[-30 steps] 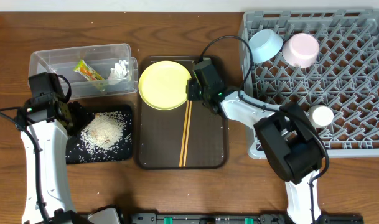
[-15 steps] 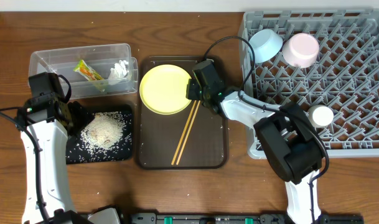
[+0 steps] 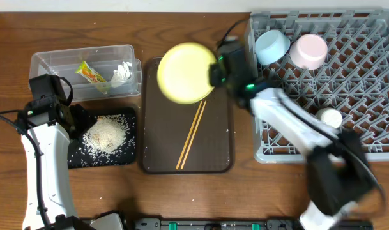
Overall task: Sort waste into correct bins and load items into the dishwasher rack
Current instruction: 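Lift the yellow plate and stand it upright in the rack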
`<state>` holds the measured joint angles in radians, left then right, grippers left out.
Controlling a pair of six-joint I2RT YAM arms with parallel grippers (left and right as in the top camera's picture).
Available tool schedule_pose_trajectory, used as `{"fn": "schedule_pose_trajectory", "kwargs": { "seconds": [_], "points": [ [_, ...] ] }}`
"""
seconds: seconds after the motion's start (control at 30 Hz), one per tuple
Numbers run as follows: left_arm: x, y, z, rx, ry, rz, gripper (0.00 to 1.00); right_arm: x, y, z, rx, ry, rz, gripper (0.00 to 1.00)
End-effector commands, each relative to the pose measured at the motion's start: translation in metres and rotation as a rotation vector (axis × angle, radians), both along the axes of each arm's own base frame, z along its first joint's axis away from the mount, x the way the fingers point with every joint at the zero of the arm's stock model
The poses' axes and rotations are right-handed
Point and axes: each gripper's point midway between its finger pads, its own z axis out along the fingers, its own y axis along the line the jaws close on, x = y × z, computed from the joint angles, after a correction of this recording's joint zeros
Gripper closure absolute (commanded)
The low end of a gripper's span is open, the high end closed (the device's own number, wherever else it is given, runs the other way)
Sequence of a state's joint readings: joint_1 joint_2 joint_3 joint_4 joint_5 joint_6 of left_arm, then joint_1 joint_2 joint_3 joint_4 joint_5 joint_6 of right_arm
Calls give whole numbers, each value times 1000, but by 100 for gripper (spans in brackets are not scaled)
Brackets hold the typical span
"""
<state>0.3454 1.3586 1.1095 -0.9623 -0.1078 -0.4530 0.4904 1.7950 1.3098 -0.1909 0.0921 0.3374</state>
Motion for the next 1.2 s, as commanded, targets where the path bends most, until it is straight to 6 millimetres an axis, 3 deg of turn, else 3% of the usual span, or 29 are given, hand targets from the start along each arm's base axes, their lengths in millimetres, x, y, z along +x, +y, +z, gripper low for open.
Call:
{"fn": "schedule_pose_trajectory", "kwargs": {
  "seconds": [0.0, 0.23, 0.3, 0.47, 0.6, 0.83, 1.1, 1.13, 1.17],
  "points": [
    [1, 2, 4, 5, -14, 20, 17, 3, -55, 67, -194, -165, -47, 99],
    [1, 2, 4, 6, -15, 20, 17, -19, -171, 149, -540, -299, -308, 99],
    [1, 2, 4, 6, -15, 20, 17, -27, -201, 165, -653, -306, -392, 99],
    [1, 2, 4, 5, -15, 20, 17, -47, -246, 168, -918, -209, -477, 99],
    [1, 2, 4, 5, -15, 20, 17, -53, -254, 146, -981, -107, -444, 99],
    [1, 1, 4, 5, -15, 18, 17, -47, -252, 99, -1045, 32, -374, 99],
    [1, 1, 4, 5, -15, 18, 17, -35, -238, 67, -908, 51, -406, 98],
    [1, 1, 4, 5, -15, 18, 17, -34, -234, 66, -867, 42, -404, 83],
    [1, 1, 4, 5, -15, 18, 17, -32, -228, 66, -818, 31, -400, 61]
  ]
}}
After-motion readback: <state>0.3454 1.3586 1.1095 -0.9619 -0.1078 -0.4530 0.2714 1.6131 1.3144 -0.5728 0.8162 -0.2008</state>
